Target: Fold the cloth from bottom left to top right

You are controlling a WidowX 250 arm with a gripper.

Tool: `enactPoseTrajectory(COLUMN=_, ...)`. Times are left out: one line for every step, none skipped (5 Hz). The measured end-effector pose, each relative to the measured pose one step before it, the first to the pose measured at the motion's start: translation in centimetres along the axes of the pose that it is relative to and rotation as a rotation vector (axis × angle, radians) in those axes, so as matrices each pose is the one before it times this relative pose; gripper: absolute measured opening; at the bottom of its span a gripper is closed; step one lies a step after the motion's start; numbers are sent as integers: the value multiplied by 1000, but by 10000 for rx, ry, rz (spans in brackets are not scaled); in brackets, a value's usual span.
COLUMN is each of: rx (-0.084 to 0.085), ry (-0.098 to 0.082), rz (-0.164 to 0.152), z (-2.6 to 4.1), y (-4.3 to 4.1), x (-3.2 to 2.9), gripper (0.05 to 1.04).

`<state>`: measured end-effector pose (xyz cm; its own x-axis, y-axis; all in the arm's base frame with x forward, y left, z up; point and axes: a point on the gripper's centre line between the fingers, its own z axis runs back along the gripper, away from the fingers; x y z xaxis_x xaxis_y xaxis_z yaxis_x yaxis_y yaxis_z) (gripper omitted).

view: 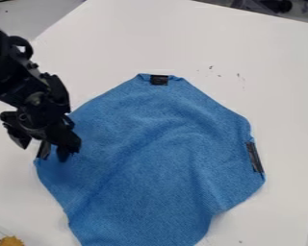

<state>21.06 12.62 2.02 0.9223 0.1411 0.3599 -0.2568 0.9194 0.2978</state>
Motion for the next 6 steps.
enactPoseTrajectory(rx=-247, ry=-224, rz=47, z=-927, y=118, x=451, gripper=949)
enactPoseTrajectory(rx=-174, ry=-234, rz=50, z=-623, y=-335, x=382, gripper=667)
enactPoseTrajectory(rx=-289, ry=-80, rz=146, z=-419, y=-499, x=242, gripper=391)
enactPoseTrajectory(rx=-169, ry=51, rz=127, z=-120, y=-190, x=173, gripper=166)
enactPoseTrajectory(rx=7, ry=47, rz=43, z=206, y=-159, x=-132, gripper=67)
enactPoseTrajectory(rx=533, ry=-83, rz=-702, z=3081, y=-1572, x=874, gripper=56)
